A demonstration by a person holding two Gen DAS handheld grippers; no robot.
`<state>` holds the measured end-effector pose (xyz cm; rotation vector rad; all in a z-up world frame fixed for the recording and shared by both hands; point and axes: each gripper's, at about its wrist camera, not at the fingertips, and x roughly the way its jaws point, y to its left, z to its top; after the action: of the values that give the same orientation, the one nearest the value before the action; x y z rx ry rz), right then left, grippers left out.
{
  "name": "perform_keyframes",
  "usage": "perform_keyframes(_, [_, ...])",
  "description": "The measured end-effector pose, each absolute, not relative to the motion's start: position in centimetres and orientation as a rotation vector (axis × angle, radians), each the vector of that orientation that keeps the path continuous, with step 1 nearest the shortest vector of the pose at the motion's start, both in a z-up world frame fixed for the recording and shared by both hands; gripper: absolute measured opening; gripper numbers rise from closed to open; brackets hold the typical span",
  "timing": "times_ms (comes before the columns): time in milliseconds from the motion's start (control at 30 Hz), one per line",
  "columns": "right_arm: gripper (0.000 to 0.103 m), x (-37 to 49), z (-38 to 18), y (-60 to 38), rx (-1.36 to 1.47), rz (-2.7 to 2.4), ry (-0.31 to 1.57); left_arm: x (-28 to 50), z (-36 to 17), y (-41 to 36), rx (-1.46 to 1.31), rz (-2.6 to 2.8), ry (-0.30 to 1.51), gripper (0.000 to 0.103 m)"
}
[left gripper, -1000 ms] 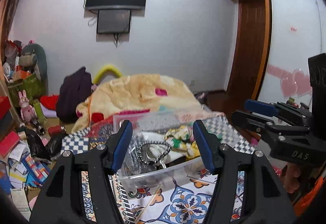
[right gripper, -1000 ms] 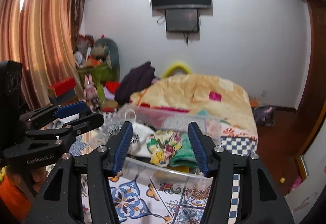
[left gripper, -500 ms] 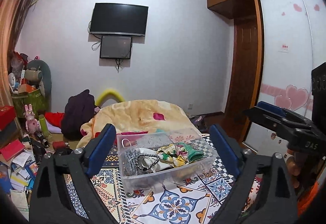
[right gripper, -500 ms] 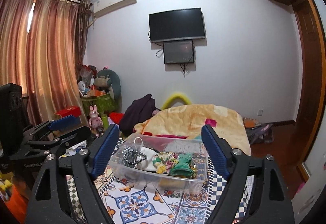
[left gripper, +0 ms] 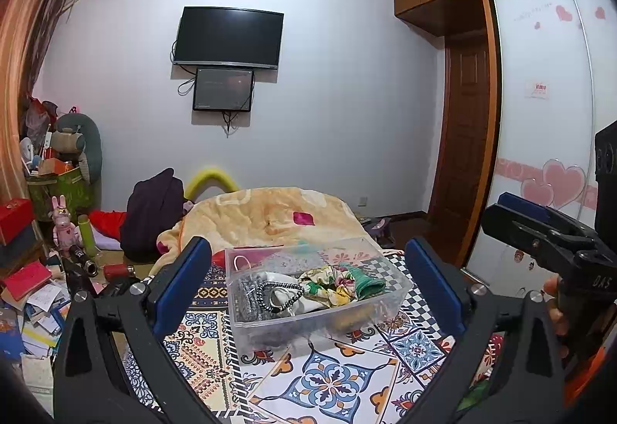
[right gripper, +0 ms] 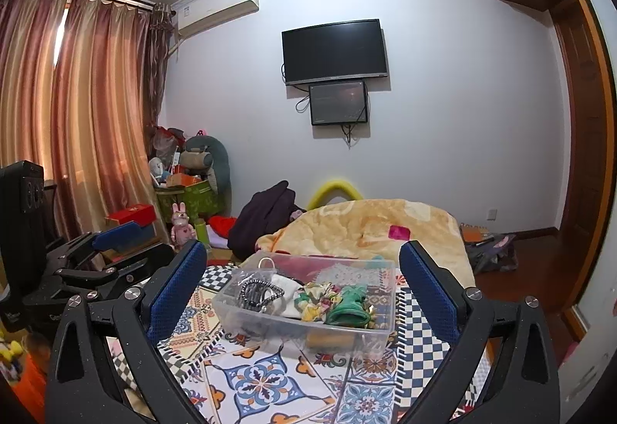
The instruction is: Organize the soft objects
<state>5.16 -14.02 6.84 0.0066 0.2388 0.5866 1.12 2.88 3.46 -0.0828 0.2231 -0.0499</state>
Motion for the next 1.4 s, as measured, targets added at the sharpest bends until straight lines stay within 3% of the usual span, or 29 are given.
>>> perform_keyframes(1400, [0.101, 4.51, 6.88, -14.04, 0.005, 0.587, 0.23, 0.48, 4.04, 2.46, -0.075, -0.052, 0.209, 0.103])
